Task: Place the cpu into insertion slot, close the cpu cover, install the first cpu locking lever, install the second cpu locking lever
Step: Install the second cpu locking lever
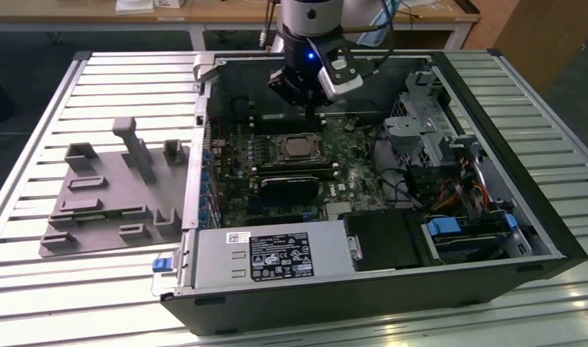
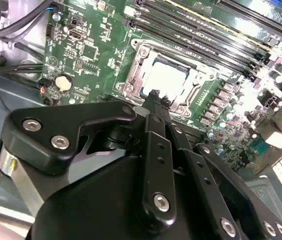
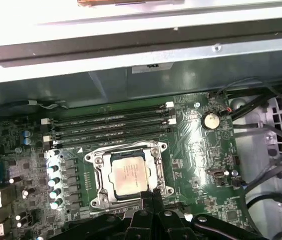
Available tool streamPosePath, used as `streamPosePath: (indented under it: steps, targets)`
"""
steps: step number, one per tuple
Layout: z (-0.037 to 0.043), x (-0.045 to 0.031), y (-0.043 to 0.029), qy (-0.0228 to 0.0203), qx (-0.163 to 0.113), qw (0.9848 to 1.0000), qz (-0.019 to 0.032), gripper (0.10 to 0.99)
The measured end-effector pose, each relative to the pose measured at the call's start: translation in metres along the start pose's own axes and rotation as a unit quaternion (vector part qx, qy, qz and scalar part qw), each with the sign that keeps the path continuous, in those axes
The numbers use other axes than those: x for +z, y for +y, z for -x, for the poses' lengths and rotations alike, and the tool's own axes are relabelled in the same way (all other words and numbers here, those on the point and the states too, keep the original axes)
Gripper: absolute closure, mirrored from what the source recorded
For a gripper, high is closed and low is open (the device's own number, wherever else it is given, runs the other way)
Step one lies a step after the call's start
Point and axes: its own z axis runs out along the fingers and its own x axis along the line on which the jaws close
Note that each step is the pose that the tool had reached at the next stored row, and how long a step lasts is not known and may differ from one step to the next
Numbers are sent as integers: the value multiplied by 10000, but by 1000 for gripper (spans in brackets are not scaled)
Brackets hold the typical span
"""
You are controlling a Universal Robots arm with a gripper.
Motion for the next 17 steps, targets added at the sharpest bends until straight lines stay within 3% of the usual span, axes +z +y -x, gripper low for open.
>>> streamPosePath:
  steps: [8, 17]
  targets:
    - [11, -154, 20, -13, -1, 10000, 2, 984]
    - [9, -124, 16, -14, -2, 10000, -11, 984]
